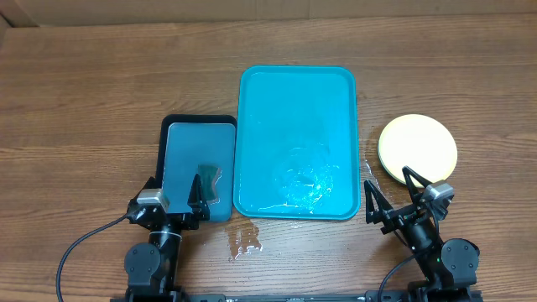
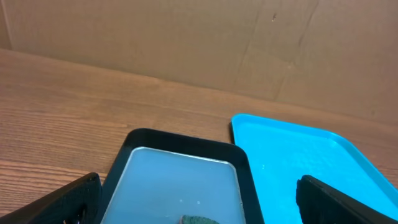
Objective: Clean dirty plates on tray and stack at the side
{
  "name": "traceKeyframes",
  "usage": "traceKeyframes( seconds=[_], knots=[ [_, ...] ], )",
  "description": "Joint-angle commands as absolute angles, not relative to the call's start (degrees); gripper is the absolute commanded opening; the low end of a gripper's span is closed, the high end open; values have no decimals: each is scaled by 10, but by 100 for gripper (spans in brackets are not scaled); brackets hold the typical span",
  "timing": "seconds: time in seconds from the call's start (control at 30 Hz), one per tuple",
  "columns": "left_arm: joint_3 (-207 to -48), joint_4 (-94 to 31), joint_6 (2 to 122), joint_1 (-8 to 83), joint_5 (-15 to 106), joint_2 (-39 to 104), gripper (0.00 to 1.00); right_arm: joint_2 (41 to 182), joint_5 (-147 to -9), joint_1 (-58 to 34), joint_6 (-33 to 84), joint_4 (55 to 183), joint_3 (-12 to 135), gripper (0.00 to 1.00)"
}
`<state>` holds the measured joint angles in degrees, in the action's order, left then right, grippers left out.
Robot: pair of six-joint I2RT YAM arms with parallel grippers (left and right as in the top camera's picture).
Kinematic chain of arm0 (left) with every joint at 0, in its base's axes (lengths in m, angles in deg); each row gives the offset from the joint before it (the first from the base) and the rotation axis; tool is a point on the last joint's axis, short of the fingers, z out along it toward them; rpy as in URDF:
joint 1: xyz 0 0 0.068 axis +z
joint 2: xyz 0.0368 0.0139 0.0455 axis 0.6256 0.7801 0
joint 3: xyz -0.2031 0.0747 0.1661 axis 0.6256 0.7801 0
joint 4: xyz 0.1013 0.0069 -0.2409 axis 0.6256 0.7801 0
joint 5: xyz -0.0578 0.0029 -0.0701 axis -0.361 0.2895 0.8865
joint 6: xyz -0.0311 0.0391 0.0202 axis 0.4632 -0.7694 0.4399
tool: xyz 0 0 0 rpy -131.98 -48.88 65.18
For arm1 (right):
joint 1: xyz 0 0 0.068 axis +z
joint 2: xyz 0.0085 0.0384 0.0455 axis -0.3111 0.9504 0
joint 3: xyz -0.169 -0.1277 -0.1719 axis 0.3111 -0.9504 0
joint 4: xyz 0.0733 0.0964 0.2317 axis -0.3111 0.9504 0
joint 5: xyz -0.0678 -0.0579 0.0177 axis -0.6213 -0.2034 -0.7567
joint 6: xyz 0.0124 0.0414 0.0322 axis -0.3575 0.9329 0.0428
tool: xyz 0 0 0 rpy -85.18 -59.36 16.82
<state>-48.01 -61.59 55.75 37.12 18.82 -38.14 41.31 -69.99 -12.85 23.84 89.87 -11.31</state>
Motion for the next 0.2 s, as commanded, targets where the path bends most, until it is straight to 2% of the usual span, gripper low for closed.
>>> traceKeyframes(
  seconds=[0.0, 0.17],
  knots=[
    [-478, -615, 565, 374, 196, -388, 100, 408, -703, -128, 237, 895, -119, 100],
    [-478, -615, 565, 374, 196, -388, 100, 408, -703, -128, 237, 895, -119, 100]
  ],
)
